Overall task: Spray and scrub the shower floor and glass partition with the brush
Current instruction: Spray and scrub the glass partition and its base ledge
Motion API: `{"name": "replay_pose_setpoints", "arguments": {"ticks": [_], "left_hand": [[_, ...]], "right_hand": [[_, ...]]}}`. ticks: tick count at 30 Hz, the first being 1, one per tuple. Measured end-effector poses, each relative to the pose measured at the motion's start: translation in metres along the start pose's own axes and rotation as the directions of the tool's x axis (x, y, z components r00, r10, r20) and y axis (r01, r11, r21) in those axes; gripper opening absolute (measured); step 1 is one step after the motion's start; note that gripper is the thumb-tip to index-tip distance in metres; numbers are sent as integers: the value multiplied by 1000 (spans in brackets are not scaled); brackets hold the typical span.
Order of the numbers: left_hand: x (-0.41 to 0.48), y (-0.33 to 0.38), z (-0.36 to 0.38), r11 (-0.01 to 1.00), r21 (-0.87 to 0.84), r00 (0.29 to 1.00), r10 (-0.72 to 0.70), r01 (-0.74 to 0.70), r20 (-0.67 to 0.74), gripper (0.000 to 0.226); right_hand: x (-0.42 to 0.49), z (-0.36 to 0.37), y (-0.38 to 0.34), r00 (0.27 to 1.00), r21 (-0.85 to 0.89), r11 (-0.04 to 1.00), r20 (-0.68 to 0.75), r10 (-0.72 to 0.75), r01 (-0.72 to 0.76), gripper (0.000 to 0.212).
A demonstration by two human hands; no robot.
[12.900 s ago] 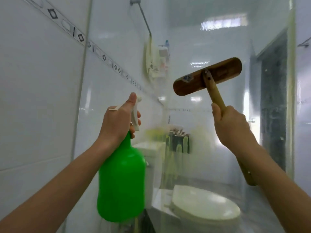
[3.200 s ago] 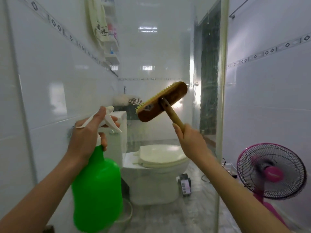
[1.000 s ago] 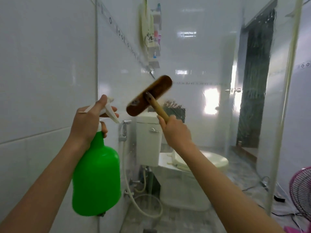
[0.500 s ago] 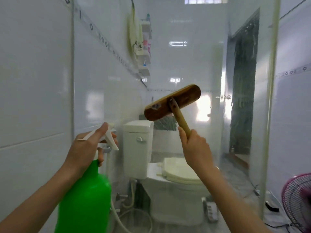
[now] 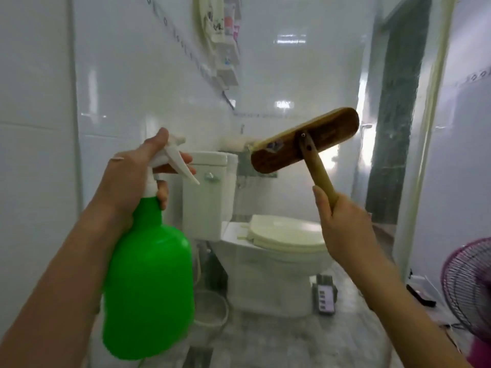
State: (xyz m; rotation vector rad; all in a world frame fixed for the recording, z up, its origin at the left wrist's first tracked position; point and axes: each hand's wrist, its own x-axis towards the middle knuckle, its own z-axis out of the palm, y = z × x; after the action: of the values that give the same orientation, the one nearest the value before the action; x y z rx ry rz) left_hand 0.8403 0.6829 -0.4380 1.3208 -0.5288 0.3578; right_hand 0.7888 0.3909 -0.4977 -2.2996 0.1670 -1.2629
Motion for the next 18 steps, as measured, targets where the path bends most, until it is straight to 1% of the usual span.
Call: {"name": "replay_pose_setpoints", "arguments": {"ticks": [1, 3, 4, 5, 7, 9, 10, 12, 13, 15, 18], "left_hand": [[-15, -9, -2, 1000, 22, 999, -21, 22, -29, 46], [-35, -26, -4, 997, 47, 996, -58, 62, -69, 49], [-49, -33, -6, 996, 48, 993, -69, 74, -92, 49], [-60, -39, -8, 995, 54, 991, -72, 78, -111, 49], [-78, -49, -14, 994, 84, 987, -61, 74, -149, 48], [-88, -53, -20, 990, 123, 984, -45, 67, -175, 46], [-92, -53, -23, 988, 142, 983, -34, 60, -181, 46], [-97, -50, -30, 983, 178, 980, -1, 37, -201, 45], [-100, -47, -35, 981, 190, 976, 20, 22, -218, 46], [-104, -43, -43, 978, 208, 969, 46, 6, -244, 48], [-111, -45, -50, 978, 206, 962, 19, 39, -273, 54]], "right_hand": [[-25, 4, 18, 999, -34, 999, 23, 42, -41, 52], [-76, 8, 49, 982, -164, 974, 79, 171, -157, 57], [-96, 8, 56, 970, -211, 958, 108, 219, -193, 59], [-104, 10, 57, 966, -231, 952, 118, 232, -200, 61], [-91, 17, 43, 976, -211, 969, 150, 158, -125, 57], [-64, 28, 18, 985, -155, 988, 170, 25, 2, 47], [-53, 31, 5, 984, -150, 987, 176, -26, 53, 43], [-40, 36, -2, 982, -176, 978, 172, -78, 108, 43], [-45, 36, 5, 981, -198, 974, 180, -74, 110, 44], [-71, 31, 33, 981, -231, 971, 196, -13, 59, 49], [-108, 26, 70, 979, -289, 957, 194, 58, 0, 58]]}}
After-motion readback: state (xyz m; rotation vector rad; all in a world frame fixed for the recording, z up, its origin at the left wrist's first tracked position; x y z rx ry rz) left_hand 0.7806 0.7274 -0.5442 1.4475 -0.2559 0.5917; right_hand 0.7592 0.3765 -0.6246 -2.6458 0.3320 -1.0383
